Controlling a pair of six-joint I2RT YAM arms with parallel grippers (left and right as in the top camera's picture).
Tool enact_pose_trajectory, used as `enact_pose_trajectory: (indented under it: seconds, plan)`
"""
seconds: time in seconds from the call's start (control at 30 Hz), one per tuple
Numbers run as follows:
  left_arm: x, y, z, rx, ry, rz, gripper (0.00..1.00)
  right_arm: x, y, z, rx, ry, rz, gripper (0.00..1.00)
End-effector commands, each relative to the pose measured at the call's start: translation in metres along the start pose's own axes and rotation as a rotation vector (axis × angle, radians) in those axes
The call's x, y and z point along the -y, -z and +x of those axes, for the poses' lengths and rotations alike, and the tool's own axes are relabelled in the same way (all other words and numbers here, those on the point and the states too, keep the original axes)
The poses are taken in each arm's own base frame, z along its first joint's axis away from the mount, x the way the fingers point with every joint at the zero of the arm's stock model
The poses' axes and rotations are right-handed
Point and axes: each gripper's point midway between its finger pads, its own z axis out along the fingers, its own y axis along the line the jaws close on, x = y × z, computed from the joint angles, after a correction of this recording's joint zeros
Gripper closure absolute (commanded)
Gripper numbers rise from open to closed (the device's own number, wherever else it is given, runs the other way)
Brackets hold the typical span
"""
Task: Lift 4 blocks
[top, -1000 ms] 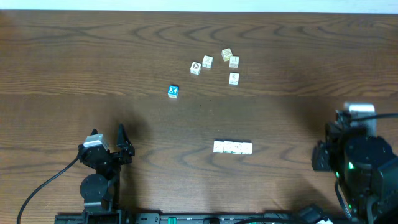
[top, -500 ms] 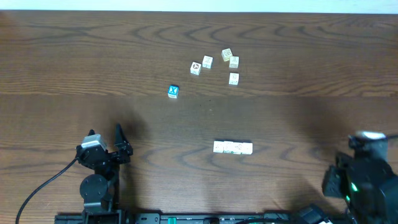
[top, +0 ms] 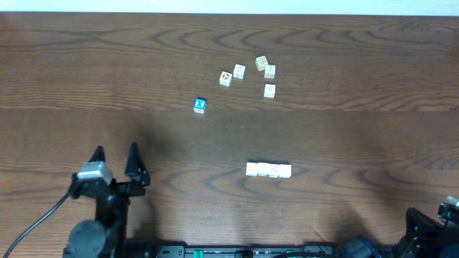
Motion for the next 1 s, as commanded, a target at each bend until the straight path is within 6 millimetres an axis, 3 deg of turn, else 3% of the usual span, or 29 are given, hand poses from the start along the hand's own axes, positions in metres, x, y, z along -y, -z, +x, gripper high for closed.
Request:
enact_pose_trajectory:
  seconds: [0.0, 0.2, 0.23, 0.37, 0.47, 0.63, 0.73, 0.8, 0.83, 0.87, 0.97]
  plan:
    - [0.013, 0.020, -0.035, 0.039, 0.003, 0.036, 0.25, -0.002, 0.001, 0.003, -0.007, -0.037, -0.018, 0.99]
    - [0.021, 0.053, -0.065, 0.031, -0.001, 0.034, 0.25, -0.001, 0.004, 0.003, 0.001, -0.047, -0.026, 0.99]
    - [0.025, 0.066, -0.078, 0.040, -0.007, 0.036, 0.26, 0.000, 0.009, 0.002, 0.012, -0.065, -0.040, 0.99]
    - [0.029, 0.094, -0.094, 0.041, -0.009, 0.035, 0.25, -0.005, 0.020, -0.008, 0.086, -0.093, -0.111, 0.99]
    - [0.031, 0.108, -0.102, 0.046, -0.009, 0.036, 0.25, -0.017, 0.033, -0.039, 0.247, -0.064, -0.185, 0.99]
    - [0.023, 0.110, -0.109, 0.075, -0.007, -0.016, 0.26, -0.035, 0.057, -0.102, 0.518, -0.037, -0.242, 0.98]
    - [0.022, 0.109, -0.115, 0.102, -0.006, -0.022, 0.26, -0.023, 0.049, -0.118, 0.570, -0.048, -0.116, 0.98]
    - [0.023, 0.109, -0.122, 0.129, -0.009, -0.016, 0.25, 0.009, 0.043, -0.126, 0.589, -0.087, 0.117, 0.97]
    - [0.023, 0.110, -0.124, 0.137, -0.025, -0.018, 0.10, 0.019, 0.042, -0.128, 0.591, -0.094, 0.201, 0.96]
    - [0.023, 0.110, -0.125, 0.143, -0.052, -0.021, 0.10, 0.027, 0.041, -0.129, 0.589, -0.094, 0.276, 0.94]
    - [0.016, 0.112, -0.130, 0.161, -0.060, -0.065, 0.10, 0.030, 0.031, -0.131, 0.551, -0.057, 0.368, 0.94]
